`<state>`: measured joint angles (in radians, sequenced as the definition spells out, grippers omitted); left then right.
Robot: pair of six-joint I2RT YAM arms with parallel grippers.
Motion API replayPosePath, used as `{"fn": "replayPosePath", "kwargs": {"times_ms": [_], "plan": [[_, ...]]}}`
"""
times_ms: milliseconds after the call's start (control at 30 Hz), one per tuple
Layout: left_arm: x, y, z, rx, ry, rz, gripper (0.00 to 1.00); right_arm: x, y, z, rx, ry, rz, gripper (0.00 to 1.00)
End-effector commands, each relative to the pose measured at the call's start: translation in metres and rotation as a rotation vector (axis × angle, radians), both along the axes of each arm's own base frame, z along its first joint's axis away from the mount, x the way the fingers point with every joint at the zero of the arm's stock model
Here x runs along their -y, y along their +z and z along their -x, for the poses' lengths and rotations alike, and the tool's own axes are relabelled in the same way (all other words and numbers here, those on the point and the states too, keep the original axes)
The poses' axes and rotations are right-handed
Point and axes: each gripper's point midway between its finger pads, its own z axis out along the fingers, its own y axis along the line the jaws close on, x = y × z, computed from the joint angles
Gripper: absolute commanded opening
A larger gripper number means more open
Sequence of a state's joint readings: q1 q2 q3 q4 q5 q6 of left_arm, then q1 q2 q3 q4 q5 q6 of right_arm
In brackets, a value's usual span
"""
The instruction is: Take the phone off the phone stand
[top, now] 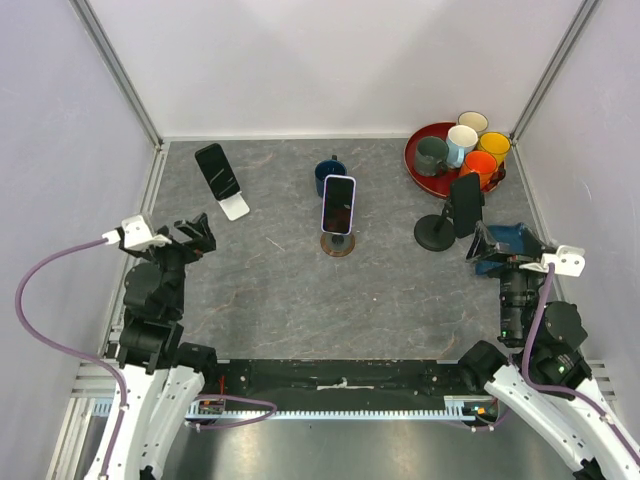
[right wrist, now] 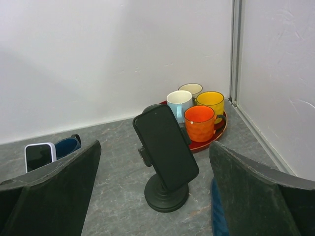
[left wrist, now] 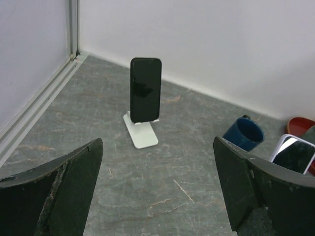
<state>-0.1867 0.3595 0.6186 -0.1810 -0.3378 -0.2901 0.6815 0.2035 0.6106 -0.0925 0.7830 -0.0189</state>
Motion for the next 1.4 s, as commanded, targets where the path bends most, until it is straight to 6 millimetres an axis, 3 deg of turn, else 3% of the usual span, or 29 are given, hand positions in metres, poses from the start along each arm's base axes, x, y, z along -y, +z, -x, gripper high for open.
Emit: {"fn": "replayPosePath", "kwargs": {"times_ms": [0, 133, 233, 367, 400, 467, 533, 600, 633, 667, 700, 733, 800, 867, 900, 967, 1000, 1167, 1200, 1267, 1300, 1367], "plan": [[-0.007, 0.006, -0.010, -0.039, 0.051, 0.021, 0.99, -0.007, 0.009, 0.002, 0.046, 0.047, -0.027, 0.98], [0.003, 0.005, -0.026, -0.101, 0.011, -0.001, 0.99, -0.019, 0.006, -0.002, 0.043, 0.100, -0.008, 0.98], [0.016, 0.003, -0.049, -0.176, -0.043, -0.011, 0.98, -0.029, 0.004, -0.003, 0.039, 0.144, 0.011, 0.98], [0.039, 0.004, -0.085, -0.236, -0.135, -0.020, 0.98, -0.036, 0.003, -0.004, 0.039, 0.178, 0.025, 0.98], [0.042, -0.008, -0.100, -0.278, -0.138, -0.018, 0.99, -0.035, 0.003, -0.003, 0.042, 0.179, 0.024, 0.98], [0.054, -0.002, -0.116, -0.269, -0.193, -0.017, 1.00, -0.038, 0.003, -0.003, 0.047, 0.195, 0.027, 0.98], [0.065, -0.019, -0.136, -0.312, -0.260, -0.005, 1.00, -0.040, 0.003, -0.002, 0.052, 0.208, 0.029, 0.98], [0.063, -0.012, -0.154, -0.268, -0.289, 0.028, 0.99, -0.043, 0.003, -0.001, 0.057, 0.225, 0.033, 0.98], [0.069, -0.025, -0.165, -0.291, -0.338, 0.048, 0.97, -0.044, 0.003, -0.001, 0.058, 0.233, 0.033, 0.98], [0.066, -0.019, -0.173, -0.262, -0.345, 0.080, 0.95, -0.046, 0.003, 0.000, 0.060, 0.242, 0.035, 0.98], [0.053, -0.022, -0.181, -0.261, -0.327, 0.095, 0.87, -0.047, 0.004, 0.000, 0.062, 0.247, 0.037, 0.98], [0.051, -0.031, -0.189, -0.277, -0.335, 0.105, 0.85, -0.048, 0.003, 0.000, 0.062, 0.253, 0.039, 0.98], [0.023, -0.029, -0.204, -0.236, -0.268, 0.089, 0.86, -0.049, 0.005, 0.002, 0.073, 0.267, 0.039, 0.98], [0.012, -0.041, -0.215, -0.225, -0.266, 0.052, 0.88, -0.050, 0.006, 0.003, 0.078, 0.273, 0.037, 0.98], [0.002, -0.035, -0.221, -0.189, -0.257, 0.028, 0.91, -0.049, 0.007, 0.004, 0.086, 0.274, 0.033, 0.98], [-0.002, -0.046, -0.232, -0.194, -0.297, 0.001, 0.93, -0.049, 0.007, 0.005, 0.089, 0.276, 0.032, 0.98], [-0.015, -0.049, -0.236, -0.193, -0.290, 0.008, 0.93, -0.048, 0.007, 0.005, 0.091, 0.276, 0.030, 0.98], [-0.043, -0.054, -0.254, -0.138, -0.384, 0.064, 0.92, -0.052, 0.005, 0.004, 0.084, 0.288, 0.039, 0.98], [-0.051, -0.069, -0.257, -0.159, -0.424, 0.097, 0.91, -0.053, 0.004, 0.003, 0.082, 0.292, 0.042, 0.98], [-0.056, -0.068, -0.266, -0.135, -0.480, 0.149, 0.91, -0.055, 0.003, 0.002, 0.078, 0.295, 0.048, 0.98], [-0.059, -0.083, -0.268, -0.152, -0.528, 0.183, 0.89, -0.055, 0.002, 0.002, 0.074, 0.296, 0.054, 0.98], [-0.060, -0.076, -0.274, -0.105, -0.569, 0.186, 0.89, -0.057, 0.001, 0.001, 0.069, 0.300, 0.059, 0.98]]}}
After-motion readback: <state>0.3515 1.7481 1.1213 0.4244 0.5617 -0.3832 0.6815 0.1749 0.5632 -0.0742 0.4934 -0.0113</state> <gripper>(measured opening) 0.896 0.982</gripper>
